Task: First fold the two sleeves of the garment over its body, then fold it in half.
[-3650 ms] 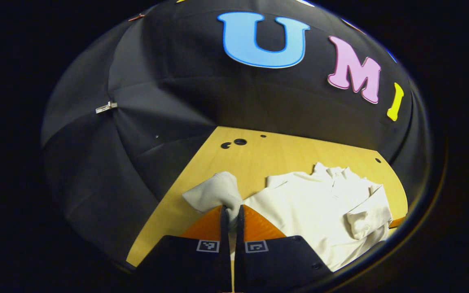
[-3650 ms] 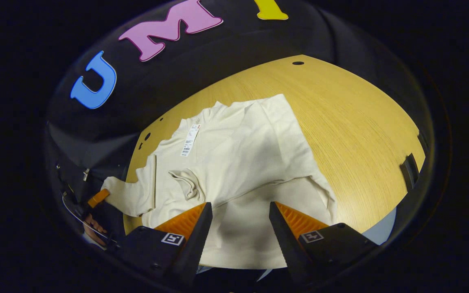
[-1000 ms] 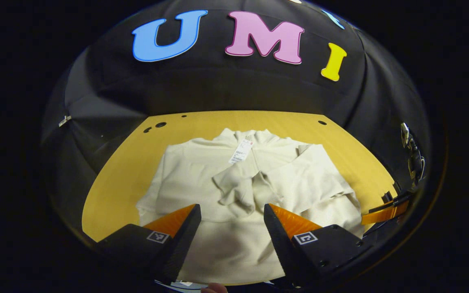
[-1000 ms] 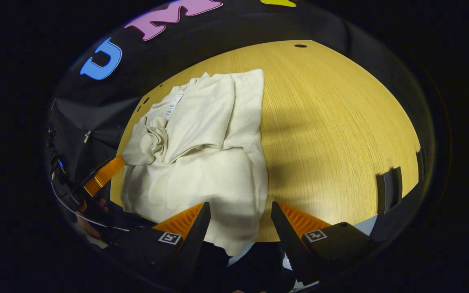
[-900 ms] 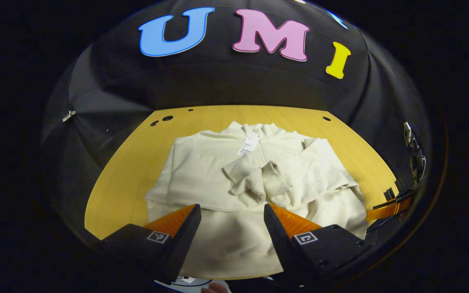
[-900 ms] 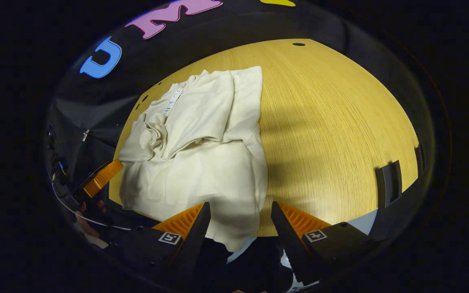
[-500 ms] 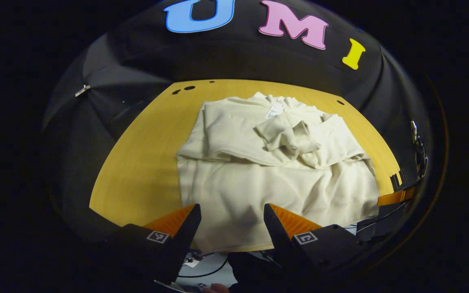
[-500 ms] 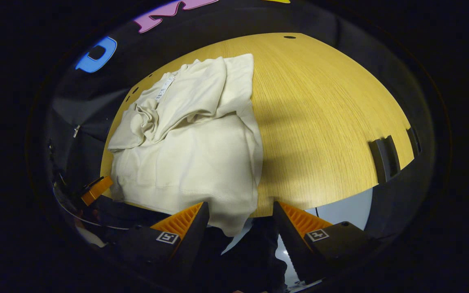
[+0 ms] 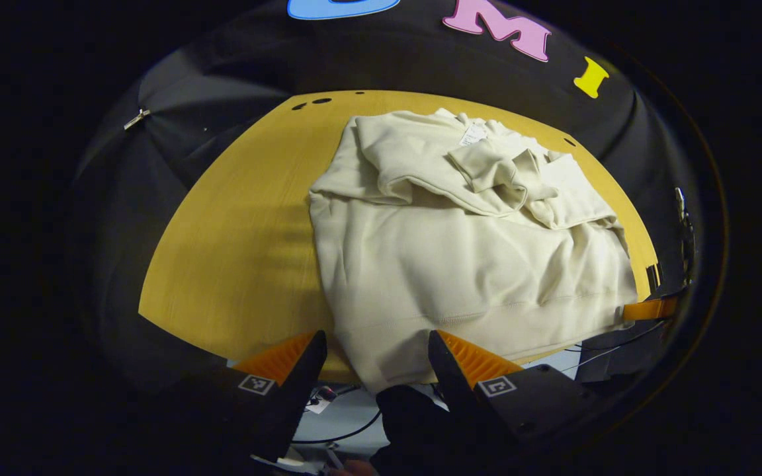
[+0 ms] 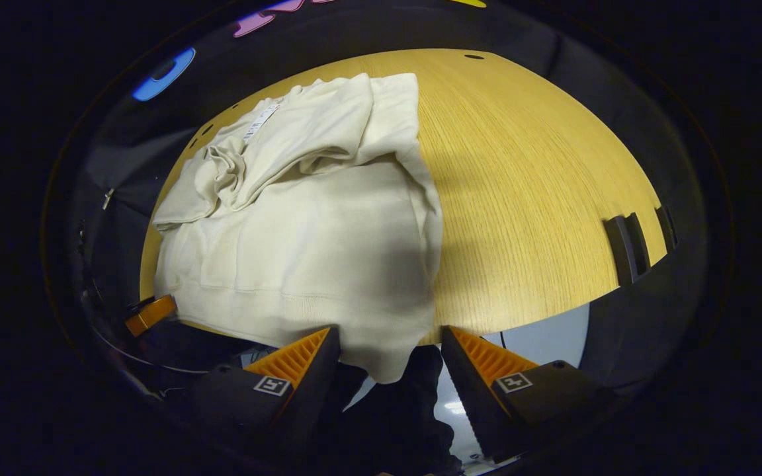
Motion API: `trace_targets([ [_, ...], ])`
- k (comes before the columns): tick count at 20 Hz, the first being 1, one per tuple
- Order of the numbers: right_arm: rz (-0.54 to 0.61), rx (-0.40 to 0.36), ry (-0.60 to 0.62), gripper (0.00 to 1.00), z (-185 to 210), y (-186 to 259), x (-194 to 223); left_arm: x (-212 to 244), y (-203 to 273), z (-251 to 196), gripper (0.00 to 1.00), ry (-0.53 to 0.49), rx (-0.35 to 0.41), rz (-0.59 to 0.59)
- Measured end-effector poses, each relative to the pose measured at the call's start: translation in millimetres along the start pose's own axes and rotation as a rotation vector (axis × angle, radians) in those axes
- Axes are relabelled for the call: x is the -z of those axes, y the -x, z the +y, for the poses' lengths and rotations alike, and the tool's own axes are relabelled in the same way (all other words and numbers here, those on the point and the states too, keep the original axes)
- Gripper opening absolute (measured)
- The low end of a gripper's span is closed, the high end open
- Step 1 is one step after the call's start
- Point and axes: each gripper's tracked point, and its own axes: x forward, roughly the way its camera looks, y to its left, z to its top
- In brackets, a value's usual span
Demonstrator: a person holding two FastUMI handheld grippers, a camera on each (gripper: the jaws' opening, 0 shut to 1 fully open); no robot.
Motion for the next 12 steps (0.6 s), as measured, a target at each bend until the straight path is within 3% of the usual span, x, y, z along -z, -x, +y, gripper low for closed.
trace_targets([
  [3,-0.024,0.007,0.026,0.97,10,-1,-6,-9,-4,-4,0.95,-0.025,0.001,0.004],
  [5,-0.029,0.054,0.069,0.97,4,-4,-8,-9,-6,-6,0.96,-0.036,0.005,0.017],
  [7,-0.050,0.078,0.122,0.93,4,-9,-16,-10,-7,-7,0.97,-0.033,0.001,0.020],
  [10,-0.069,0.055,0.198,0.96,17,-13,-22,-8,-7,-11,0.98,-0.026,0.000,0.032],
  [11,-0.068,0.044,0.199,0.96,21,-15,-23,-9,-8,-17,0.90,-0.051,0.020,0.043],
  [12,-0.067,0.032,0.195,0.84,25,-16,-25,-12,-10,-25,0.86,-0.086,0.049,0.041],
])
